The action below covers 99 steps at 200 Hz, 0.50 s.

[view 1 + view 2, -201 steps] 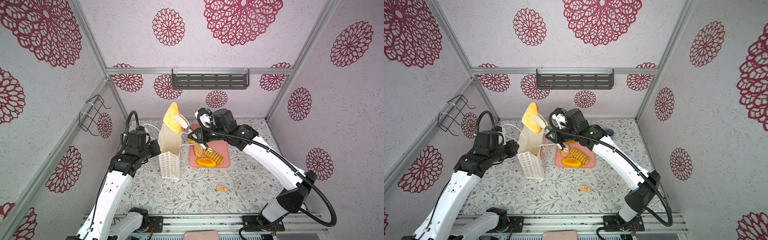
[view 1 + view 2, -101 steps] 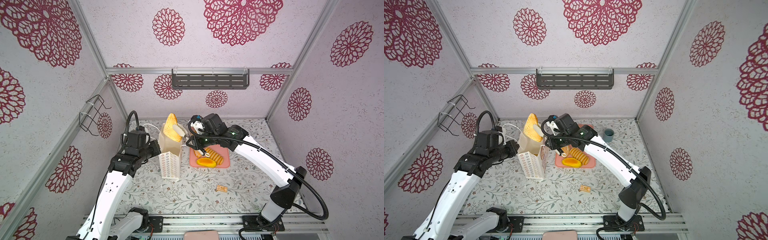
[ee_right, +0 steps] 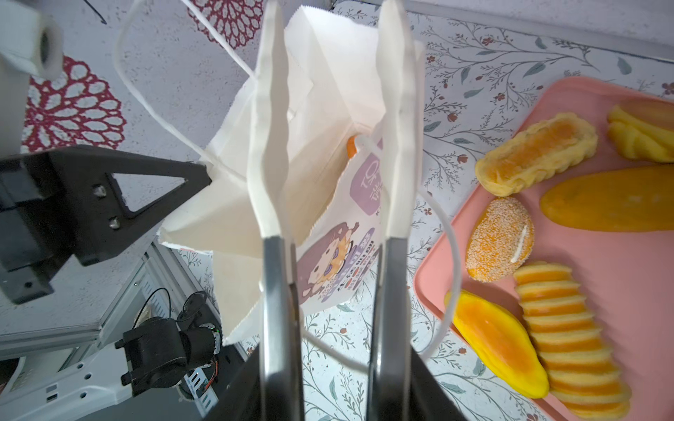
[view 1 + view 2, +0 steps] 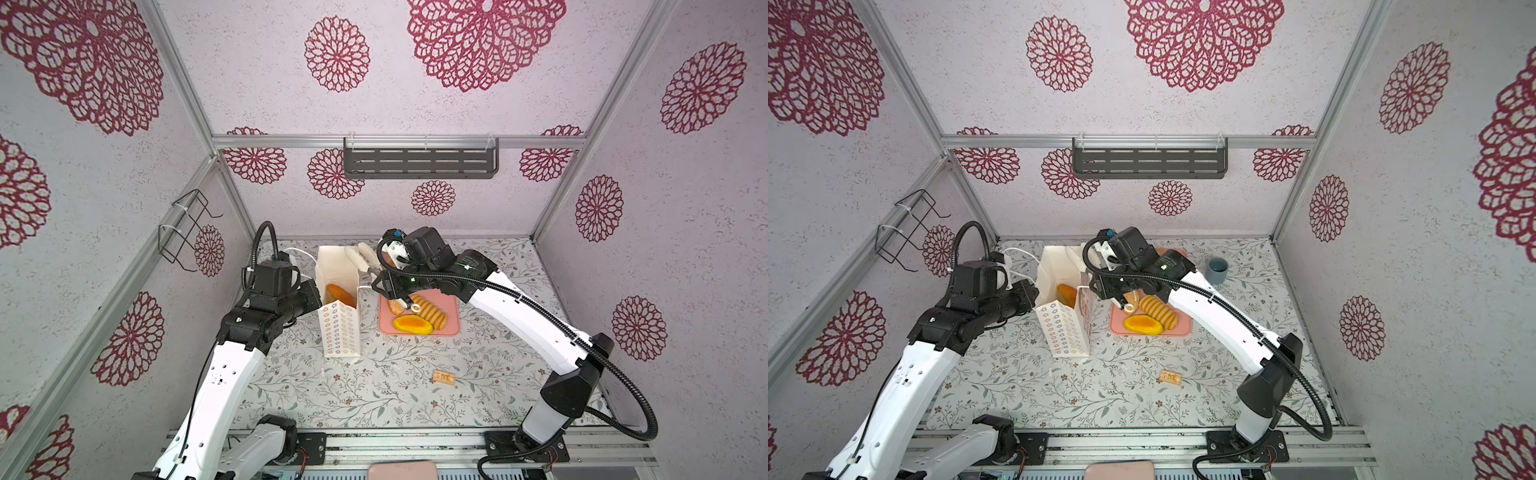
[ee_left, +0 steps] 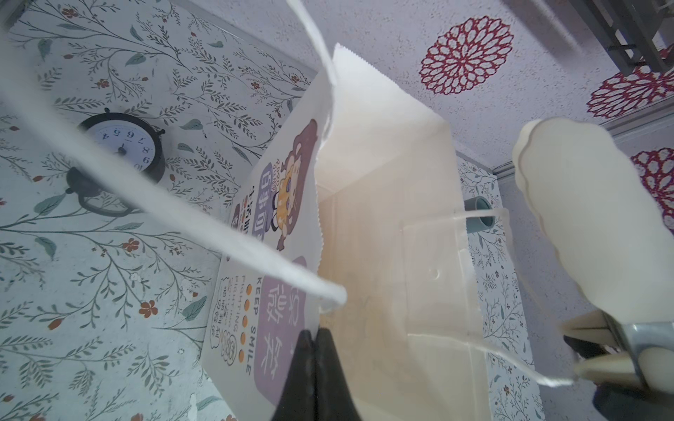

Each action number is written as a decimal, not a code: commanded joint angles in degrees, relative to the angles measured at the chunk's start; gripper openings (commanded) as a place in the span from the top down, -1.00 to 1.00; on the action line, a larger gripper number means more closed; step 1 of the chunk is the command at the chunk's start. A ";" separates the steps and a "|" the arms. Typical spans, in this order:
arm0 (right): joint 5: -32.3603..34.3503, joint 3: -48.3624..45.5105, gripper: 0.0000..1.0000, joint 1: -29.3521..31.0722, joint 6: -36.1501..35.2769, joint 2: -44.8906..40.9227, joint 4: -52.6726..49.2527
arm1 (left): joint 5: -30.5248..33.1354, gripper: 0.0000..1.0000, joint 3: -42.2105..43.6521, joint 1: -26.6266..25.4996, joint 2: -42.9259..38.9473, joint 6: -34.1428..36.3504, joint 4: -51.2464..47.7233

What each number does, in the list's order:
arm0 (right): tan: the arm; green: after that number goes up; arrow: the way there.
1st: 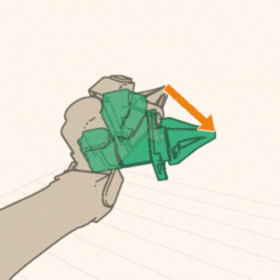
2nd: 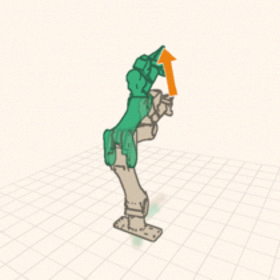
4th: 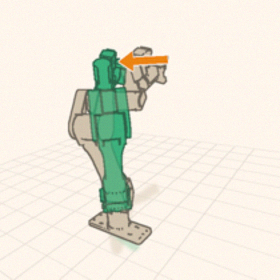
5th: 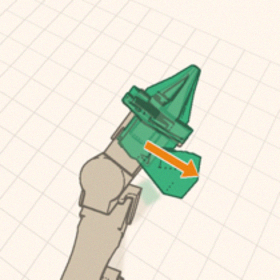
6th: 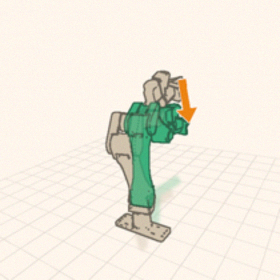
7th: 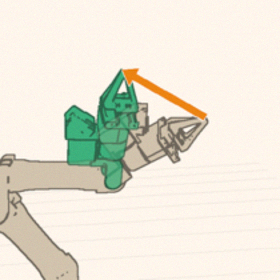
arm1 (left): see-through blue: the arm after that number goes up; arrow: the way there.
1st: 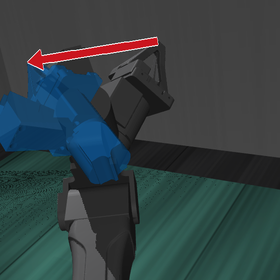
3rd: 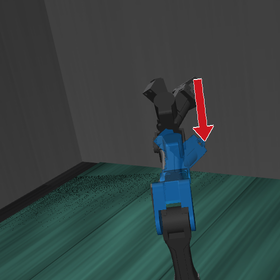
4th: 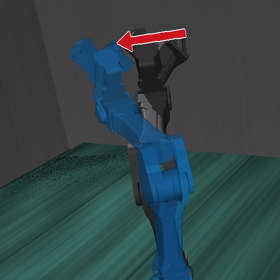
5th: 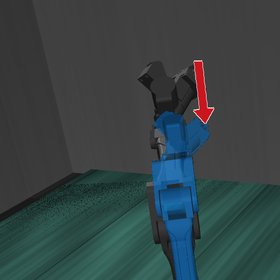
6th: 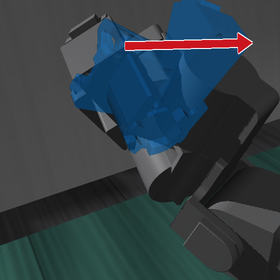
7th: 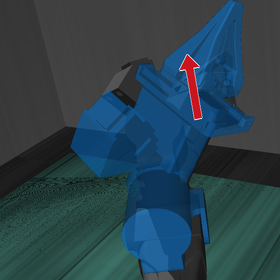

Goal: Place the fake bread into the paper bag
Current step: 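Open the tongs with the right gripper to release the bread into the bag, then move the empty tongs back over the pink tray with the right gripper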

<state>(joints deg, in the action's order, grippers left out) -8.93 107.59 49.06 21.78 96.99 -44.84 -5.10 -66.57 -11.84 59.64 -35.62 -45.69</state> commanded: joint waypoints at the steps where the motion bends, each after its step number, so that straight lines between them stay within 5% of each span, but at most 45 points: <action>1: 3.62 2.55 0.09 -0.18 -0.86 -4.60 1.82 | -0.35 1.00 0.78 0.28 0.05 0.15 1.60; 55: 7.26 -0.25 0.10 -3.29 -1.26 -10.09 -0.04 | -0.35 1.00 0.91 0.39 0.01 0.11 1.65; 99: 5.75 -10.42 0.12 -10.72 0.35 -17.26 0.11 | 0.26 0.61 1.02 0.32 -0.36 0.19 1.44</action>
<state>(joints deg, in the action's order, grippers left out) -3.77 101.16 42.28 21.61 84.25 -45.30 -5.04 -66.39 -11.84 59.64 -35.88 -45.69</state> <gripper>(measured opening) 0.446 0.160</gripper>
